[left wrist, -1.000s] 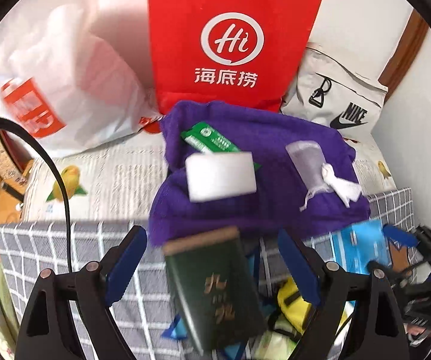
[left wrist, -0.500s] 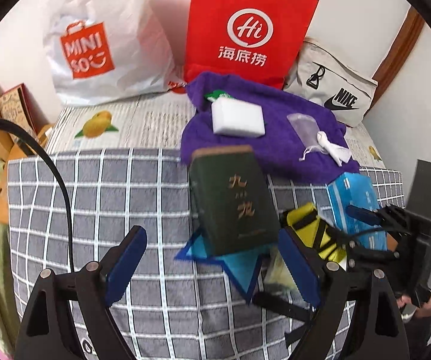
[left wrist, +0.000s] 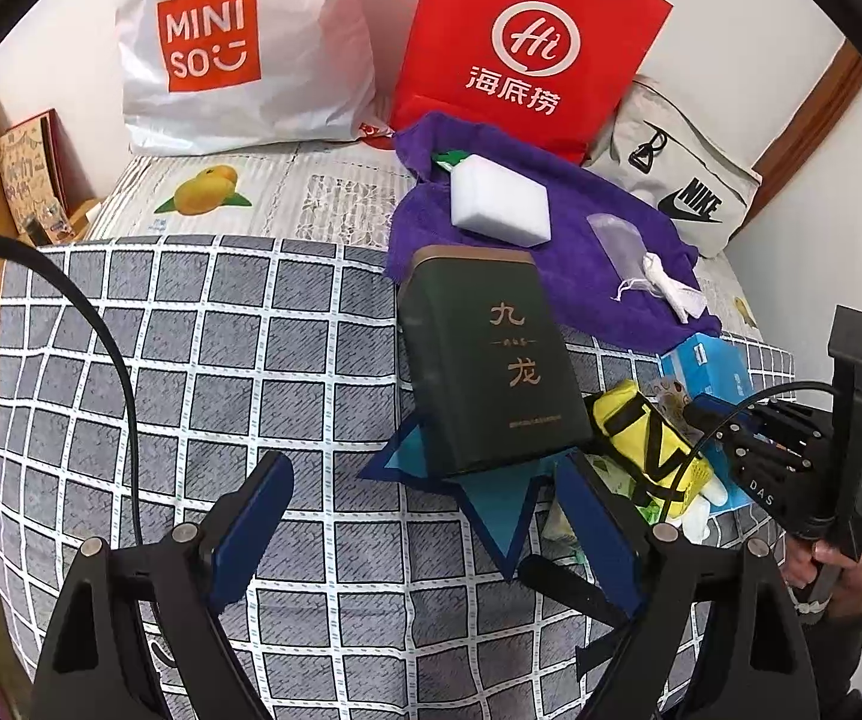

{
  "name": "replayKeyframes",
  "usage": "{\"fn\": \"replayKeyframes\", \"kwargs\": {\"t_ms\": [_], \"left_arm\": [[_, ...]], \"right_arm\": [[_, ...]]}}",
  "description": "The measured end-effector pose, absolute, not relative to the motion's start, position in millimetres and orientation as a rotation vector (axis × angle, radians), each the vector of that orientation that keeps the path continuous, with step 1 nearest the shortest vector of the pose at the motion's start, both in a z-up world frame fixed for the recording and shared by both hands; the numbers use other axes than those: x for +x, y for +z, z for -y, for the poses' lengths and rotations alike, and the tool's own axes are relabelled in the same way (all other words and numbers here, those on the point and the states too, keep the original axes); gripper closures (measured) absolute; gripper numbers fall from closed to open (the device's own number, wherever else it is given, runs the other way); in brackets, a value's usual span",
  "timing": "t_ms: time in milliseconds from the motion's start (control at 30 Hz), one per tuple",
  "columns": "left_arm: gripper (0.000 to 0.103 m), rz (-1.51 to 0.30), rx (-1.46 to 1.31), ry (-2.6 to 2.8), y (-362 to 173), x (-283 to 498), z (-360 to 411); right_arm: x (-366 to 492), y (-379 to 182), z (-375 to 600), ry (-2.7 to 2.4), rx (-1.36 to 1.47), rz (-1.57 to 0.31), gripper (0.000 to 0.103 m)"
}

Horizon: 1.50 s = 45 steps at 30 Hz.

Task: Organize soft objects
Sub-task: 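Grasp the white fruit-print sachet in the pile with the right tool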

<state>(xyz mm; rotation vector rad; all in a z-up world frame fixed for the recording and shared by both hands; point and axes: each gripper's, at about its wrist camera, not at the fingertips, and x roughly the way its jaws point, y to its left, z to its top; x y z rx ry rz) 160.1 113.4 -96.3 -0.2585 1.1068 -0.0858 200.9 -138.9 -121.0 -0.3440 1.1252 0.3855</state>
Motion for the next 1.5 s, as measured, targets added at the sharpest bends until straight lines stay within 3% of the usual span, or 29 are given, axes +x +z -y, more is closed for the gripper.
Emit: {"fn": "replayKeyframes", "kwargs": {"t_ms": [433, 533, 867, 1500], "left_arm": [[0.014, -1.115, -0.275, -0.093, -106.1, 156.8, -115.9], [0.014, -1.112, -0.268, -0.097, -104.9, 154.6, -114.5], [0.014, -1.116, -0.247, -0.162, -109.3, 147.0, -98.8], [0.014, -1.121, 0.017, -0.403, -141.1, 138.5, 8.1]], "right_arm": [[212.3, -144.1, 105.2, 0.311, -0.567, -1.149, 0.093], [208.8, -136.8, 102.2, 0.307, -0.596, -1.098, 0.098], [193.5, -84.8, 143.1, 0.418, -0.233, -1.071, 0.098], [131.9, -45.5, 206.4, 0.397, -0.054, -0.962, 0.098]]}}
